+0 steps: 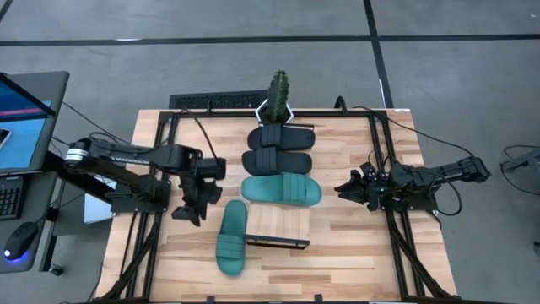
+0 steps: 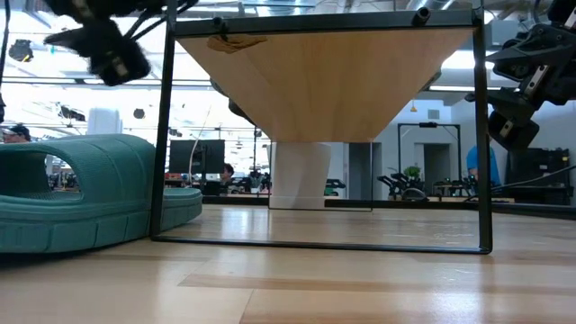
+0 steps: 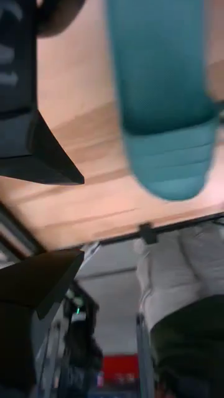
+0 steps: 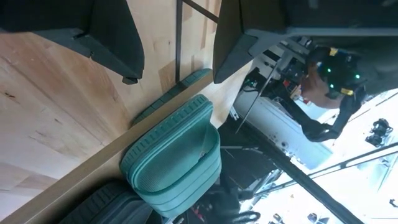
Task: Pick and place slides into the shelf
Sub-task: Put the green slipper on the shelf
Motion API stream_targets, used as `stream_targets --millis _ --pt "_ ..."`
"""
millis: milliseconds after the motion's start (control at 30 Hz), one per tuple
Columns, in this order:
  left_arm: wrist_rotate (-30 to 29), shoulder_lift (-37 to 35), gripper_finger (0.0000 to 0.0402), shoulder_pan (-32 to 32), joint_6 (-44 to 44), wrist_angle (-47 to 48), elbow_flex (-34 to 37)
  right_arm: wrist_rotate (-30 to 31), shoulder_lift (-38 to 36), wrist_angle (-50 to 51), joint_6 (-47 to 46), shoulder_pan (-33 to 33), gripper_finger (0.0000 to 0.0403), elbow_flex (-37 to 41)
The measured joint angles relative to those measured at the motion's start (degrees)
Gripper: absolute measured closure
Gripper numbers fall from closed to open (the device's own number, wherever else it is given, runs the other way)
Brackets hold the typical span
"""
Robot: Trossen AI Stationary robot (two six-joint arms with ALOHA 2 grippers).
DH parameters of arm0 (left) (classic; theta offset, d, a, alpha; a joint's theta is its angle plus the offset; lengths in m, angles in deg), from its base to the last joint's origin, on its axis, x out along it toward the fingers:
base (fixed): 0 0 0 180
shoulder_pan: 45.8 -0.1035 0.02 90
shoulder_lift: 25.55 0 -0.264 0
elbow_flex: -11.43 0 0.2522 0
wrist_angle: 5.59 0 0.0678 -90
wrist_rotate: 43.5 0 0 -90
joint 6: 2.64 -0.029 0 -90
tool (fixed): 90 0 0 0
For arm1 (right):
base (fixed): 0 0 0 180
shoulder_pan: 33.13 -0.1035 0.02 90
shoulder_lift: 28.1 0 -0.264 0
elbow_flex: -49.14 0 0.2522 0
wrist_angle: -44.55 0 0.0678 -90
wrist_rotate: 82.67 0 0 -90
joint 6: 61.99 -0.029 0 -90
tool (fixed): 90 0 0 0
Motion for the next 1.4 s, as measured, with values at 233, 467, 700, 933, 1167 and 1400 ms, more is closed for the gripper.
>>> stream_targets --millis 233,467,700,933,1167,1400 --pt "0.7 3.7 0.0235 4.1 8.9 -12.9 3.4 0.0 0.0 0.0 0.0 0.0 0.0225 0.0" --pt "1.3 9.1 0.0235 7.9 11.9 -15.5 3.4 0.0 0.7 0.0 0.0 0.0 0.0225 0.0" --pt "7.1 8.0 0.0254 10.7 14.6 -12.8 3.4 0.0 0.7 0.0 0.0 0.0 0.0225 0.0" --pt "7.3 -0.8 0.0280 10.7 19.3 -7.9 3.3 0.0 0.7 0.0 0.0 0.0 0.0225 0.0" --pt "-3.3 -13.3 0.0285 10.7 16.5 -1.7 3.3 0.0 0.7 0.0 0.0 0.0 0.0225 0.0" --pt "-32.8 -23.4 0.0285 10.7 11.2 2.2 3.3 0.0 0.7 0.0 0.0 0.0 0.0225 0.0"
